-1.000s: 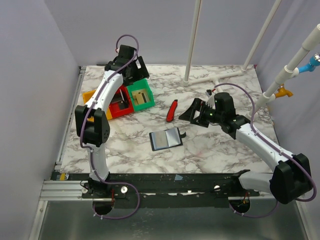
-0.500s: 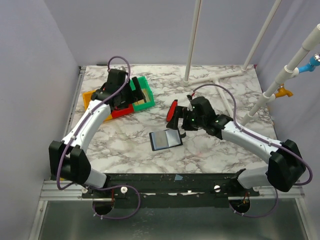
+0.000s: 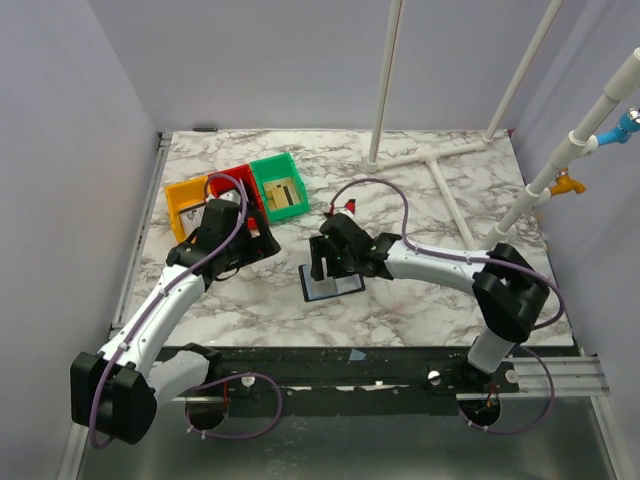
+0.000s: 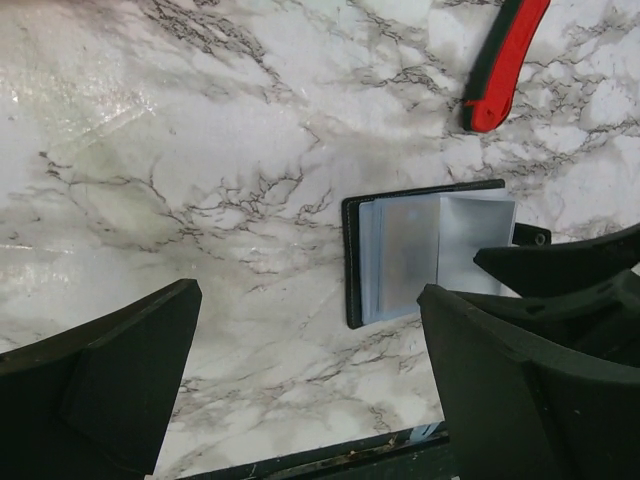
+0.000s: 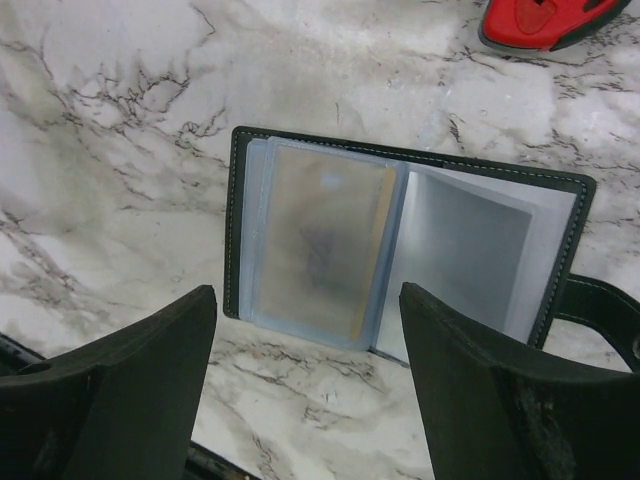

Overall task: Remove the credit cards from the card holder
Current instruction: Remove the credit card from the card holder.

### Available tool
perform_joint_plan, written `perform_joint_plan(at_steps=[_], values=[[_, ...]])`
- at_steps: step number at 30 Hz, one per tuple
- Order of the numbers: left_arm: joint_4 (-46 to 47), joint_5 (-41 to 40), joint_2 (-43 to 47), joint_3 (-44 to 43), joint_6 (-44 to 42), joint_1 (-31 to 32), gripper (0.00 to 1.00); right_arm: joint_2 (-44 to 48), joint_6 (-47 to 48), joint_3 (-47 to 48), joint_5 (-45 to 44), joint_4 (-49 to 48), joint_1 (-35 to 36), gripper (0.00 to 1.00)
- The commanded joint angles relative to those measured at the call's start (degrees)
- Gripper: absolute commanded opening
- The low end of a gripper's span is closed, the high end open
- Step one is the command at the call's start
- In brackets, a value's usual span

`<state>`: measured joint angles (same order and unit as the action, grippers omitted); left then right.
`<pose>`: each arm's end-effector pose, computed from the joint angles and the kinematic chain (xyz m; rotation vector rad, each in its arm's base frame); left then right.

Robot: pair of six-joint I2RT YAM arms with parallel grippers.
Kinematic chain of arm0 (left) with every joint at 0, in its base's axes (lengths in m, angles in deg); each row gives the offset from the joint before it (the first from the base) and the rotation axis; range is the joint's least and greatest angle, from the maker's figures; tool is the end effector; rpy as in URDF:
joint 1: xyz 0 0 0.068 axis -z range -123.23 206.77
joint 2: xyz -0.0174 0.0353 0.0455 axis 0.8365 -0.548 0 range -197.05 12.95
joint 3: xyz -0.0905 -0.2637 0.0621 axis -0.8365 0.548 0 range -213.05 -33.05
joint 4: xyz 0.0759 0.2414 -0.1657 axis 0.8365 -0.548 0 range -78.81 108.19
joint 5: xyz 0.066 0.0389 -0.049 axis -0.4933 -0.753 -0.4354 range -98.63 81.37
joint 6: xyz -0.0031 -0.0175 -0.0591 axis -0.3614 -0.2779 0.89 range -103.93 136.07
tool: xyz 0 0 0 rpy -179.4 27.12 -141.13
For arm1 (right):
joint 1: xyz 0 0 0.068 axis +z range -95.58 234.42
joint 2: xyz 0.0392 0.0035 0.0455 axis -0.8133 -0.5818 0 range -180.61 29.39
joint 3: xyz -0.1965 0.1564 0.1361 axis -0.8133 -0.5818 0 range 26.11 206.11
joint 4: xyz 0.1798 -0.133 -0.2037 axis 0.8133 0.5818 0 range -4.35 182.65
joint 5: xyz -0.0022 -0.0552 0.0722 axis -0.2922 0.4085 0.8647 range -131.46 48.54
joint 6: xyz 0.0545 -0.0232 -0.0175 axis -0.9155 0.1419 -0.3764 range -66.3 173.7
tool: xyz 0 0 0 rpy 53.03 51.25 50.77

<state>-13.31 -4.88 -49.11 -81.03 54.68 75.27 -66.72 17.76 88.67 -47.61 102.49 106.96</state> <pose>0.2540 -0.0882 0.2605 -0.3932 2.4033 -0.5453 0.2471 0.3142 0.1871 -0.3157 2.5027 0.5365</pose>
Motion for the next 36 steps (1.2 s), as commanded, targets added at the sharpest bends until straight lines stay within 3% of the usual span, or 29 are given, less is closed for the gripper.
perform_joint_plan(at_steps=[1, 6, 20, 25, 36], values=[[1.4, 1.1, 4.4, 3.8, 1.0, 0.3, 0.95, -5.1, 1.6, 4.0, -6.4, 2.8, 2.0, 0.73], [1.4, 1.8, 6.2, 5.5, 1.3, 0.3, 0.95, -9.1, 2.7, 6.5, -8.7, 4.2, 2.9, 0.62], [2.4, 3.1, 4.7, 6.1, 1.9, 0.5, 0.95, -12.4, 3.4, 7.6, -12.3, 6.2, 4.5, 0.57], [2.6, 3.0, 4.2, 6.2, 2.0, 0.8, 0.95, -12.3, 3.2, 6.7, -15.6, 7.1, 4.5, 0.45], [3.4, 2.8, 1.9, 5.5, 2.7, 3.1, 0.95, -12.4, 2.2, 4.7, -16.4, 7.1, 3.7, 0.28]])
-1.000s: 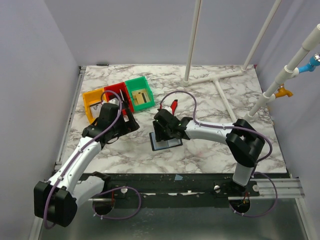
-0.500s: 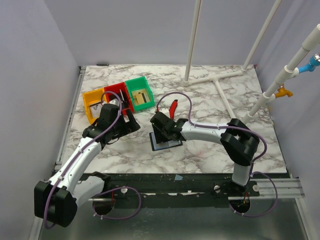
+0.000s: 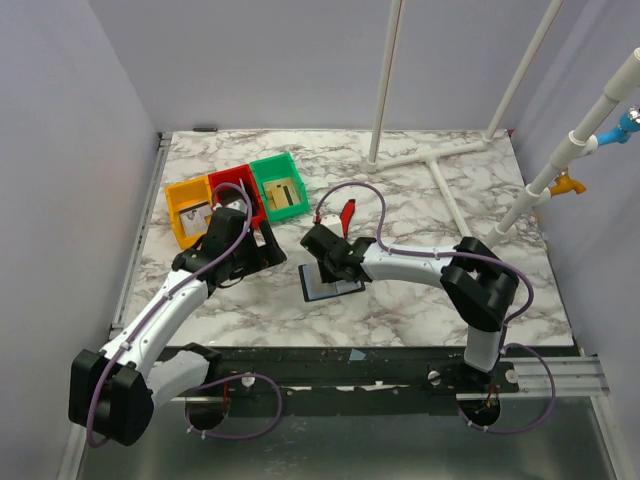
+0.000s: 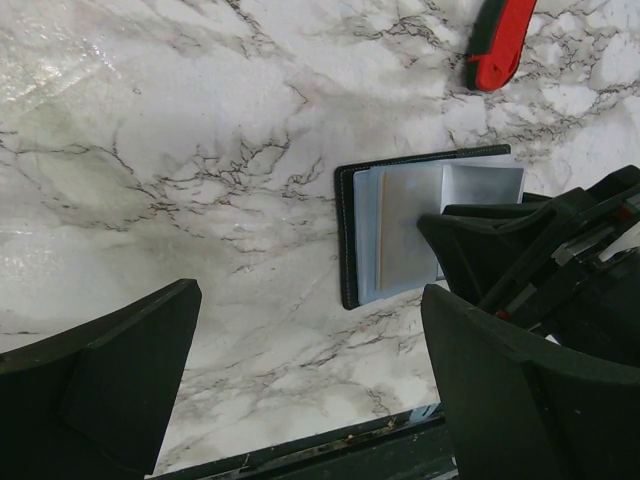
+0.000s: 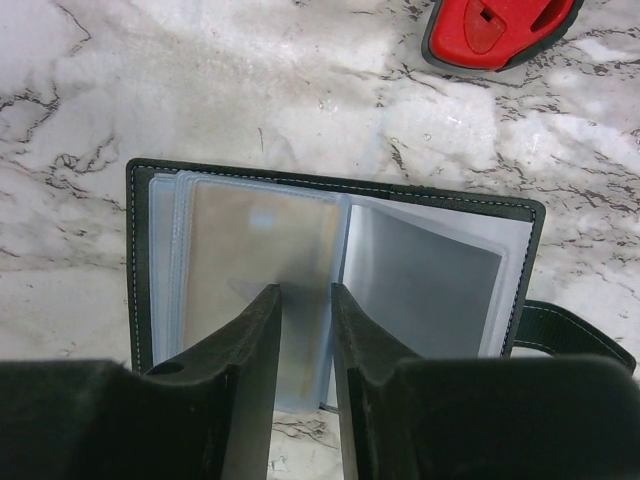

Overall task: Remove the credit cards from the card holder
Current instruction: Remove the credit card from the card holder.

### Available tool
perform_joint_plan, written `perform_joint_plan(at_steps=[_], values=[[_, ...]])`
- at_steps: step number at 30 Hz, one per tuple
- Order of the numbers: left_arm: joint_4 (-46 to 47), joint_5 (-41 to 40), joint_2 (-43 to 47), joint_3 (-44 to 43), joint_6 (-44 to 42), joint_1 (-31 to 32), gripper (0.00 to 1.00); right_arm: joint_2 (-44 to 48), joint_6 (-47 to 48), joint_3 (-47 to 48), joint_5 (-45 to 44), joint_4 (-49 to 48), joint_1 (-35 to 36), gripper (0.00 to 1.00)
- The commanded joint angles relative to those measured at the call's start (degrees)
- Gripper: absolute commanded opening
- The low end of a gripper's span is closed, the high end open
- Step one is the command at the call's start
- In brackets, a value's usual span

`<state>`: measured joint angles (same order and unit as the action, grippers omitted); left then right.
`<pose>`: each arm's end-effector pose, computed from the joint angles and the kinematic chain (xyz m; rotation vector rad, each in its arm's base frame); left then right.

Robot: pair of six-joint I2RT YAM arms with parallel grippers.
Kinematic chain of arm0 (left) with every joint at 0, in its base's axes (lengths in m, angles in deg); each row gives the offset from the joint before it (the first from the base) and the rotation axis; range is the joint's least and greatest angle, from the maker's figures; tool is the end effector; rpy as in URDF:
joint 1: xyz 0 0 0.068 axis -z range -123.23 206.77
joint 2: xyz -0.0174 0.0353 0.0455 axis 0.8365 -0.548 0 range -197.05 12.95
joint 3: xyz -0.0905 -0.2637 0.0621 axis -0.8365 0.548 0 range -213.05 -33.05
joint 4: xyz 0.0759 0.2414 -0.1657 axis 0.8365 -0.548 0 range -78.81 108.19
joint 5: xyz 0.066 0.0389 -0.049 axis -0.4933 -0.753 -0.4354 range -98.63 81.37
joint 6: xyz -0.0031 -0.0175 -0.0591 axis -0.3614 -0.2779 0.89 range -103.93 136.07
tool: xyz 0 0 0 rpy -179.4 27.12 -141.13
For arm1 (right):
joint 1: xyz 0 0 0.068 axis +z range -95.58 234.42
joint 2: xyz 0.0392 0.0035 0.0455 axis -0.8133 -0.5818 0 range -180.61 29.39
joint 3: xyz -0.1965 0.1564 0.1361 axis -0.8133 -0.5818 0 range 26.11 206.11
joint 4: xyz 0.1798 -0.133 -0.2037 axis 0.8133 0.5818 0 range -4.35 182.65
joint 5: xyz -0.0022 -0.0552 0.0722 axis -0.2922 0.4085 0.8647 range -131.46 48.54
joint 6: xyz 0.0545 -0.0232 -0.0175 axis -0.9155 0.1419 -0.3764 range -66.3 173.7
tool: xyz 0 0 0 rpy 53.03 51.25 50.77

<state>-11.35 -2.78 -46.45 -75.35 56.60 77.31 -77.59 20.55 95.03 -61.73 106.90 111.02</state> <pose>0.2370 -0.0939 0.2372 -0.3796 2.4423 -0.6080 0.2475 0.3460 0.1469 -0.3901 2.4870 0.1682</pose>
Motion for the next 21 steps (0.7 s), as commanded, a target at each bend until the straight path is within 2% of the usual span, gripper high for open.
perform_joint_plan(at_steps=[1, 12, 16, 21], values=[[1.6, 0.7, -1.1, -0.2, 0.8, 1.3, 0.95, -1.5, -0.5, -1.8, -2.4, 2.6, -0.5, 0.27], [3.2, 0.8, -4.2, -0.4, 2.4, 4.6, 0.92, -0.9, -1.2, -4.4, 0.1, 0.7, -2.2, 0.15], [4.0, 1.2, -5.7, -0.5, 3.1, 5.8, 0.85, -0.4, -1.4, -5.3, 0.3, 0.5, -2.7, 0.13], [5.4, 1.5, -7.5, -0.8, 3.7, 7.2, 0.71, -0.2, -1.6, -6.3, 0.8, -0.1, -3.0, 0.13]])
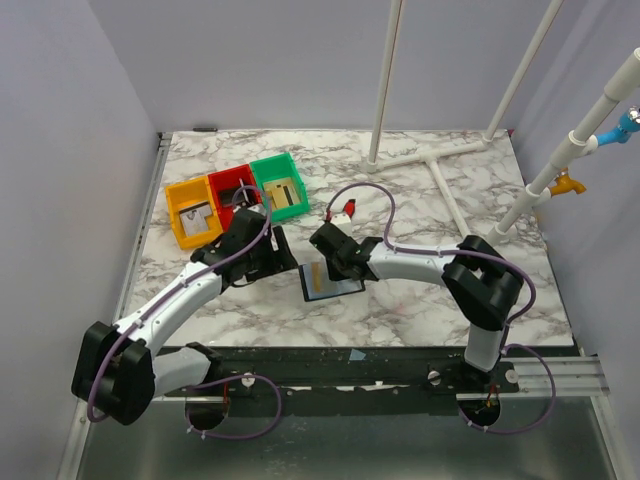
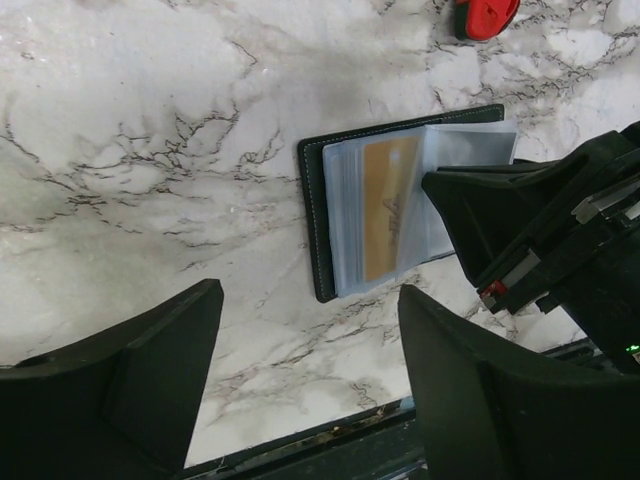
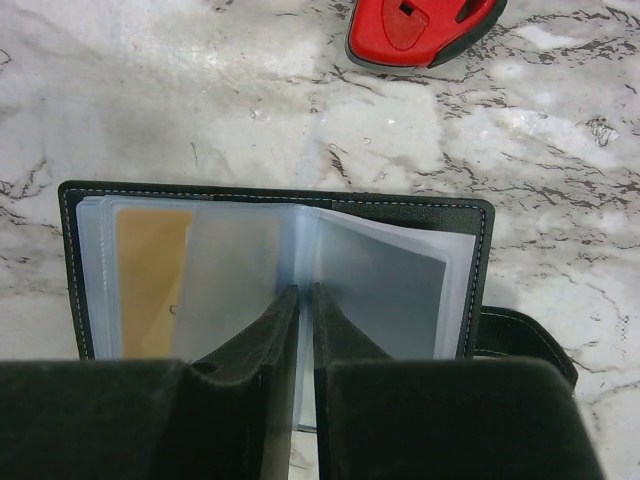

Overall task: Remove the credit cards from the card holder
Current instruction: Remove the credit card from the card holder.

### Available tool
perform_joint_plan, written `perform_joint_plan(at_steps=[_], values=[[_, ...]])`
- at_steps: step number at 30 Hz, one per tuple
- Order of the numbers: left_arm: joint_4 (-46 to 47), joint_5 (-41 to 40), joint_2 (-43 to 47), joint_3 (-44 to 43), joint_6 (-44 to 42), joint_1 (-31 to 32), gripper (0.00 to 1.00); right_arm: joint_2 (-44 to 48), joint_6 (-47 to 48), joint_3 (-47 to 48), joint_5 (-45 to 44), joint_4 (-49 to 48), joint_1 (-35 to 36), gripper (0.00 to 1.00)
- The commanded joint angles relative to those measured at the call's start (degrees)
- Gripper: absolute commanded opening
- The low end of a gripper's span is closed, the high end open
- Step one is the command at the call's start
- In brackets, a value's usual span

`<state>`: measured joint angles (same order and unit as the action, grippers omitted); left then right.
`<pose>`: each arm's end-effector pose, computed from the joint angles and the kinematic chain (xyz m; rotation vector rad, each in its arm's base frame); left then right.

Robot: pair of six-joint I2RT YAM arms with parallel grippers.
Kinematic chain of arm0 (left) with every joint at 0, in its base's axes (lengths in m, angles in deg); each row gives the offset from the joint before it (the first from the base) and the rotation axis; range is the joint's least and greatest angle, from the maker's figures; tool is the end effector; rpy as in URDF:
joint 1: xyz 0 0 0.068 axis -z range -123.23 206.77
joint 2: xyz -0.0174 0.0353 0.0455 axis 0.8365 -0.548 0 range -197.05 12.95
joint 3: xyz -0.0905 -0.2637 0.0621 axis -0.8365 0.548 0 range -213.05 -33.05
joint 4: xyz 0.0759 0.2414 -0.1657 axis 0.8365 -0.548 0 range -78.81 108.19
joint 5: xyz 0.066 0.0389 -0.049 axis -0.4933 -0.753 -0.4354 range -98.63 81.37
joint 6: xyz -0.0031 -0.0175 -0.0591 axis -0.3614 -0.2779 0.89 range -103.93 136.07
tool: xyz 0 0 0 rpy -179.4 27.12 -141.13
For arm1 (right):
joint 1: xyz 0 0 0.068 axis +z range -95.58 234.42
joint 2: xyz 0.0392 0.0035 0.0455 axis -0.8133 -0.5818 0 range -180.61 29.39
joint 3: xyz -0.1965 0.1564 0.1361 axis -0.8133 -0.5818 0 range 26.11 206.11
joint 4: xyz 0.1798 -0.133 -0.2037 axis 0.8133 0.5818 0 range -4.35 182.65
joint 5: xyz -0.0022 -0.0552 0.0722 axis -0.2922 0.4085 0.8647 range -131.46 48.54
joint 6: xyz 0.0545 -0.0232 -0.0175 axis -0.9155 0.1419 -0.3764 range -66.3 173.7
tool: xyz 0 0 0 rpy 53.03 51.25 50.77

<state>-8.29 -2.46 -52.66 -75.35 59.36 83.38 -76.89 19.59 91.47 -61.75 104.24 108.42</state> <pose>0.2408 -0.1262 0.2152 -0.3202 2.5301 -0.6474 0.2568 0.3259 0.1346 -0.3135 2.4991 0.1531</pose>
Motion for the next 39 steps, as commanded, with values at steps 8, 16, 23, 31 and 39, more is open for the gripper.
perform_joint_plan(at_steps=[8, 16, 23, 31, 39], values=[[6.2, 4.4, -6.3, -2.0, 2.3, 2.9, 0.39, 0.2, -1.0, -4.6, 4.1, -0.1, -1.1, 0.13], [11.8, 7.8, -15.3, -5.0, 4.0, 4.3, 0.12, 1.1, -1.5, -7.2, 9.3, -3.6, -2.8, 0.12], [13.8, 7.9, -22.6, -8.1, 3.8, 4.9, 0.00, 1.6, -1.9, -8.7, 11.7, -5.2, -3.9, 0.12], [15.8, 9.5, -28.4, -10.2, 4.5, 6.6, 0.00, 2.4, -2.2, -9.5, 12.6, -6.1, -4.4, 0.12], [15.3, 10.0, -29.3, -12.5, 5.0, 9.2, 0.00, 6.5, -1.7, -8.6, 10.2, -4.6, -4.4, 0.23]])
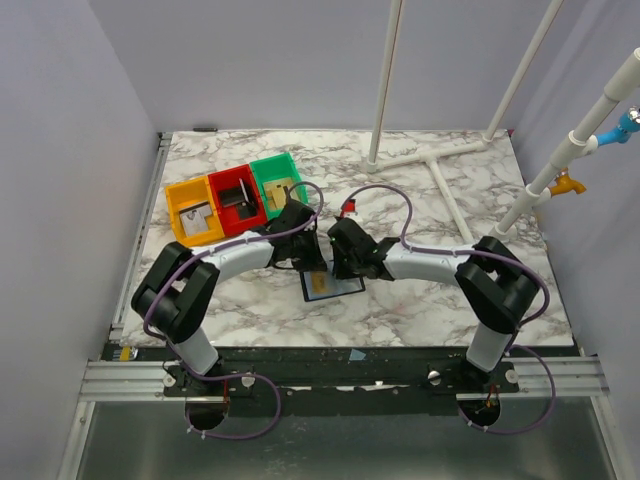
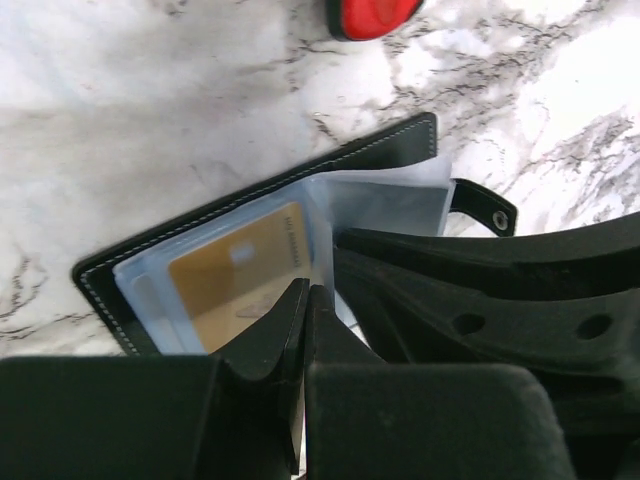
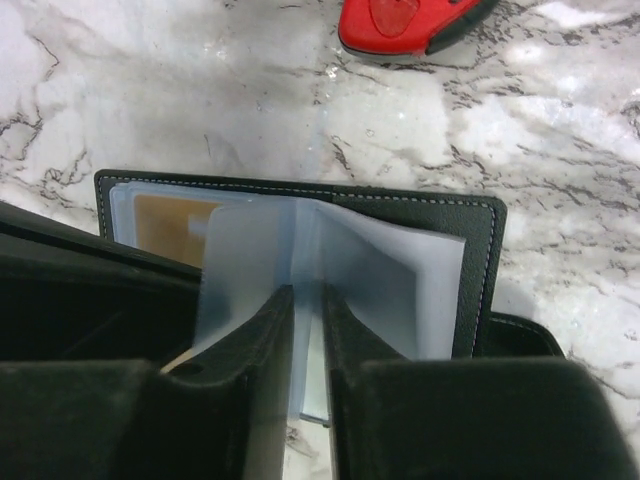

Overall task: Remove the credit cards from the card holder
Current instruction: Remove the credit card from the card holder.

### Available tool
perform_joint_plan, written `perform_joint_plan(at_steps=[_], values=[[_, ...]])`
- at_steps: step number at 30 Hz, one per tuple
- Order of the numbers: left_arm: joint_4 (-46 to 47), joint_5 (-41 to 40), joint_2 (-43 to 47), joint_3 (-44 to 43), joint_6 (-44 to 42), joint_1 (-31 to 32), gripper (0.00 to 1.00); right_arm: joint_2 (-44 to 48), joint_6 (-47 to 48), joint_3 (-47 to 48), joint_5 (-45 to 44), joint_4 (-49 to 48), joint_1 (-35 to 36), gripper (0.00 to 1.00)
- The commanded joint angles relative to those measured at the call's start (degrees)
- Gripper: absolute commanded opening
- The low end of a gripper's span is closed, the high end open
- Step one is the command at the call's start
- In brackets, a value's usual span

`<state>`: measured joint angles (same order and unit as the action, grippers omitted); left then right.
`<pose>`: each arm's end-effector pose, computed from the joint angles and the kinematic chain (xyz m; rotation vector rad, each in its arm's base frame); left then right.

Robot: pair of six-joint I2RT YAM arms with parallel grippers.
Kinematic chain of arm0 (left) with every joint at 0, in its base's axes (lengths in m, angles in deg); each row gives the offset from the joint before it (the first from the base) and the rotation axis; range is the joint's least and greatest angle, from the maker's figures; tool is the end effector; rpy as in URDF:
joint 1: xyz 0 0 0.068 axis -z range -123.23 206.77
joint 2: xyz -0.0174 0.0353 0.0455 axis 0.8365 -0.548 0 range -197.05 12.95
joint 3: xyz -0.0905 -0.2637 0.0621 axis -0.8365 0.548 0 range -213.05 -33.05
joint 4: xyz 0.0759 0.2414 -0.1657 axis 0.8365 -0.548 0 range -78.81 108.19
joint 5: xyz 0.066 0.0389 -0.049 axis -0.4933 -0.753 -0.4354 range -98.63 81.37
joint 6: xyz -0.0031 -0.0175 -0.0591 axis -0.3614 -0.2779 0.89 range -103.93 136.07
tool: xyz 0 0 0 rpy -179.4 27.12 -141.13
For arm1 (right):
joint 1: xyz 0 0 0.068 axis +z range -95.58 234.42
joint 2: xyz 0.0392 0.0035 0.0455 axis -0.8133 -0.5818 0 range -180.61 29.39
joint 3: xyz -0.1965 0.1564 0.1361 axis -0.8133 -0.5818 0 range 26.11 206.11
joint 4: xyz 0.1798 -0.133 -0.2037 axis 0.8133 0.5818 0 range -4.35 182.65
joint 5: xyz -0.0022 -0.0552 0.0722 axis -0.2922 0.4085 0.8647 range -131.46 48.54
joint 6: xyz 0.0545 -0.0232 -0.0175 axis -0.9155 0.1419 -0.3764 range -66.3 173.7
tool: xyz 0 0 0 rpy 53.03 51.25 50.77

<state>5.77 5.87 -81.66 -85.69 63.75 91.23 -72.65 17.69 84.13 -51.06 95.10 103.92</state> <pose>0.2954 -0.2169 0.1448 -0.2024 2.7085 -0.8330 0.2646 0.2978 0.1310 -0.2277 2.5237 0.4112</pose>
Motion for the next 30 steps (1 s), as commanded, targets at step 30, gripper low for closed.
perform_joint_plan(at_steps=[30], values=[[0.0, 0.6, -13.6, -12.3, 3.1, 6.4, 0.00, 22.2, -0.1, -2.6, -9.0, 14.1, -0.4, 0.35]])
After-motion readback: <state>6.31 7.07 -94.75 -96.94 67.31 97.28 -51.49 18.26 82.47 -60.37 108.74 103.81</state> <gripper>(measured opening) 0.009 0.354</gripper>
